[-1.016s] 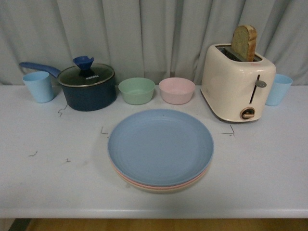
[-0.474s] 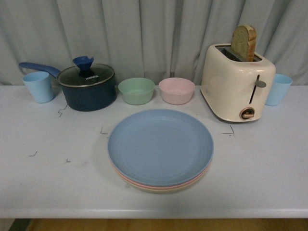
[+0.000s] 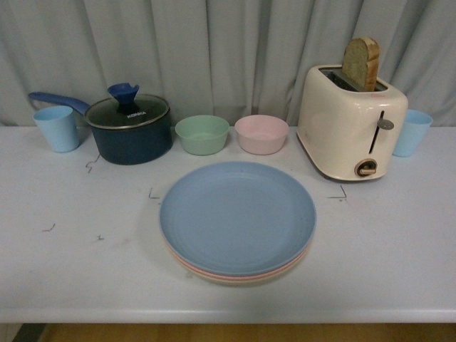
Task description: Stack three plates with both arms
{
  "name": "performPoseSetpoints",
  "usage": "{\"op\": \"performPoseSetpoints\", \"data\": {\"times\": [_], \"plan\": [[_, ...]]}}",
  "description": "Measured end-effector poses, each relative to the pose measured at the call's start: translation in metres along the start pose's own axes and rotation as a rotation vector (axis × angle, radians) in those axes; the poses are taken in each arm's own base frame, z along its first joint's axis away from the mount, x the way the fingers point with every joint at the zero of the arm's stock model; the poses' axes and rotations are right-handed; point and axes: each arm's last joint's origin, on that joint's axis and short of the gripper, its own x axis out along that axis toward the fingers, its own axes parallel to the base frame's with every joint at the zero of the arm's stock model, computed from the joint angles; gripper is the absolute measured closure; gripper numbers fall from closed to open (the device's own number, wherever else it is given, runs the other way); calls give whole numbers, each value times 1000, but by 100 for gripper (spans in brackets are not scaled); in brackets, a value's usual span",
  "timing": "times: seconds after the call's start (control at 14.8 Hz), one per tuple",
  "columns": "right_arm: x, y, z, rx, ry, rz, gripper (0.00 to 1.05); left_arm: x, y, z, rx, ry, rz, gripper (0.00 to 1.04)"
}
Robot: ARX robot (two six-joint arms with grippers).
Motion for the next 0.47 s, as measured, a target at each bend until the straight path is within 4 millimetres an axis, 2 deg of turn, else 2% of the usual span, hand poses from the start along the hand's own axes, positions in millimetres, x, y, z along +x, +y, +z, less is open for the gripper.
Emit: {"op": "performPoseSetpoints", "data": {"times": [0.07,0.47], "plan": [[0,0,0,0,0,0,102,0,0,0,0,0,0,7],[0,0,0,0,0,0,23,0,0,0,0,0,0,7]]}}
